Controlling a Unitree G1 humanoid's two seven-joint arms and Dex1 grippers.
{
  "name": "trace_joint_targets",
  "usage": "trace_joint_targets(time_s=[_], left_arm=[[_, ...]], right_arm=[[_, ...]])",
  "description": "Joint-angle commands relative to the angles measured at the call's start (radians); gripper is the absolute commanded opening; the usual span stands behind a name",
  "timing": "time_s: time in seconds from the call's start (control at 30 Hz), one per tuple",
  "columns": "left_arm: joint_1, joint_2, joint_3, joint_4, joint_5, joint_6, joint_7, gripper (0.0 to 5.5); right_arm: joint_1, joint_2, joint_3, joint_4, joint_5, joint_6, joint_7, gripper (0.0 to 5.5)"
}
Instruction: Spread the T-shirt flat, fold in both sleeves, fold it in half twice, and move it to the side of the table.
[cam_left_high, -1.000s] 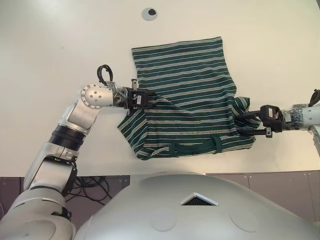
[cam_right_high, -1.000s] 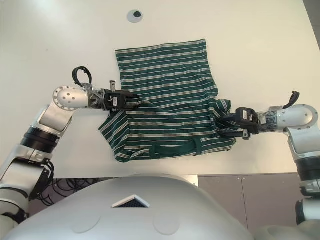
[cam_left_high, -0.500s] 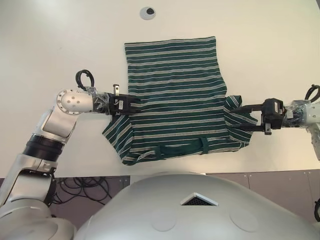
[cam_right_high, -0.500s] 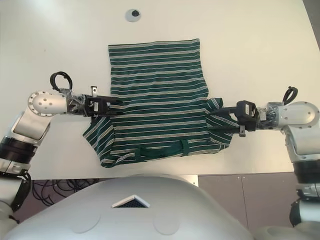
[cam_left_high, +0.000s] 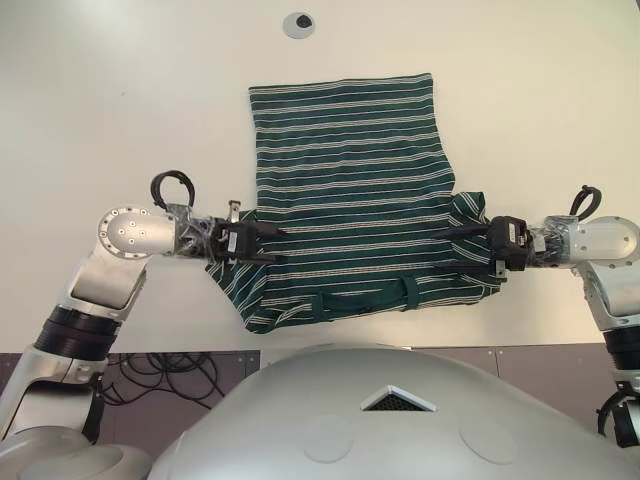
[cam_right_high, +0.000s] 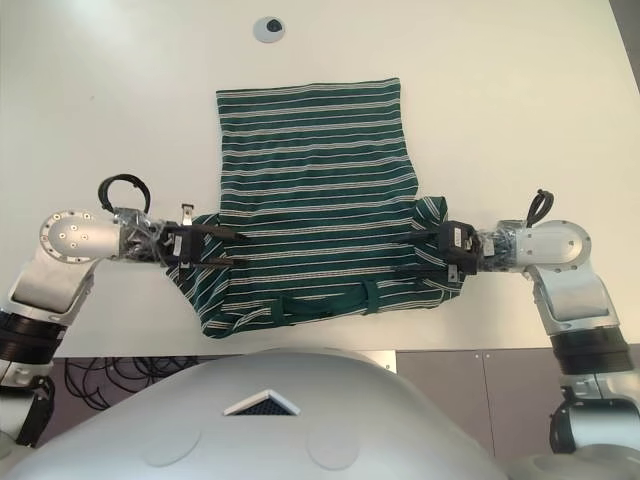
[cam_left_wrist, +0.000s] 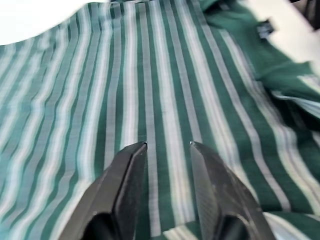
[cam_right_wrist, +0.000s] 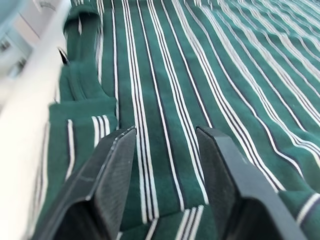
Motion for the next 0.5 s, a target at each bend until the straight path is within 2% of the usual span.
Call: trace_joint_targets(time_s=[0.03,0.5], left_arm=[[0.041,0.019,-0.023,-0.022,0.028,-0.020,-0.015,1.55],[0.157,0.067,-0.049,-0.150,-0.003,-0.013,-0.074,1.55]], right_arm=[[-0.016,0.005,0.011,0.011,-0.058,-0.036,-0.031,2.17],[0.101,-0.087,0.008,-0.081,-0.027,-0.012,0.059,2.17]])
